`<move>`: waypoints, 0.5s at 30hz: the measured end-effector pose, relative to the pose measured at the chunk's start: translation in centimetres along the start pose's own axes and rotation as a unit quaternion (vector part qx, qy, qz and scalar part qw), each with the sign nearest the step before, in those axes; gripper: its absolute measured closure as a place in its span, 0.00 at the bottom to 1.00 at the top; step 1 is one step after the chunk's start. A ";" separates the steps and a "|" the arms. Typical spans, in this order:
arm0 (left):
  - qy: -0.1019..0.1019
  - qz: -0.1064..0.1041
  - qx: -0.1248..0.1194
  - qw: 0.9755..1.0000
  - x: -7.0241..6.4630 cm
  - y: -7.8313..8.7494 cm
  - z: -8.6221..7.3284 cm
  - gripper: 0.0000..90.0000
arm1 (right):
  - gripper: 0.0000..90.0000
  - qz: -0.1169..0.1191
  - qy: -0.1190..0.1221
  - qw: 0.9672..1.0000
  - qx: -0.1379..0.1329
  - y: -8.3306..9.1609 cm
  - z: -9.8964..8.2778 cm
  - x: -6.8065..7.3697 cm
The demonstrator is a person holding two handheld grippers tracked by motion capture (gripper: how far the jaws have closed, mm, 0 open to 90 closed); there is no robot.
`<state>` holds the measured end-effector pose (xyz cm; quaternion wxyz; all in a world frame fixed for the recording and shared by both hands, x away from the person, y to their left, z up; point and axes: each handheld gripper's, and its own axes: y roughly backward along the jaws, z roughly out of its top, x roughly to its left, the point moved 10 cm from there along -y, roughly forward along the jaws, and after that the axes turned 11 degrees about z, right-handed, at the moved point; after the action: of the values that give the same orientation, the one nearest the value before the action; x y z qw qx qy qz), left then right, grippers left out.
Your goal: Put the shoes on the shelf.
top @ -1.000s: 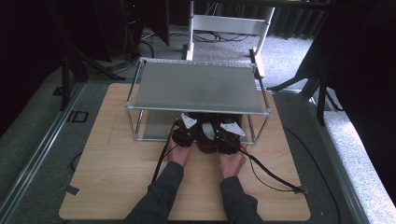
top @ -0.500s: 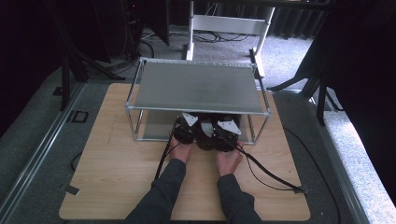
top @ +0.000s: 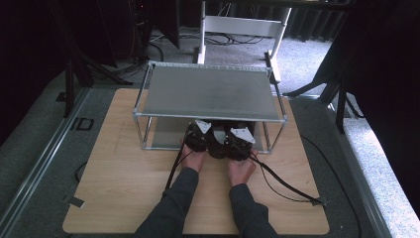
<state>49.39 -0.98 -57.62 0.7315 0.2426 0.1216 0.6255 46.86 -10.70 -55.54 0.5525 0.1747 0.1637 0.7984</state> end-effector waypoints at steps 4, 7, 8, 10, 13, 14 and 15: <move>-0.002 0.003 0.000 1.000 0.0 -0.1 0.0 1.00 | 0.88 -0.001 0.001 1.000 -0.004 -0.1 0.1 0.0; 0.000 0.009 -0.001 1.000 -0.1 -0.3 -0.1 1.00 | 0.87 -0.005 0.003 1.000 -0.011 -0.1 0.1 0.0; -0.001 0.010 -0.001 1.000 -0.1 -0.3 -0.1 1.00 | 0.86 -0.006 0.004 1.000 -0.013 -0.1 0.2 0.1; 0.001 0.005 0.009 1.000 0.0 -0.6 -0.3 1.00 | 0.81 -0.004 0.012 1.000 -0.019 -0.1 0.3 0.1; -0.010 0.007 0.034 0.999 0.1 -1.4 -1.3 1.00 | 0.62 0.011 0.018 0.999 -0.042 -0.3 1.0 0.0; -0.014 0.005 0.042 0.999 0.0 -1.6 -1.6 1.00 | 0.56 0.012 0.008 0.999 -0.049 -0.5 1.3 -0.3; -0.013 0.004 0.043 0.999 -0.1 -1.7 -1.8 1.00 | 0.51 0.015 0.004 0.998 -0.056 -0.6 1.8 -0.5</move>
<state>49.95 -0.91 -59.99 0.7194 0.2828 0.1381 0.6192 48.32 -10.83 -54.28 0.5488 0.1431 0.1181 0.8151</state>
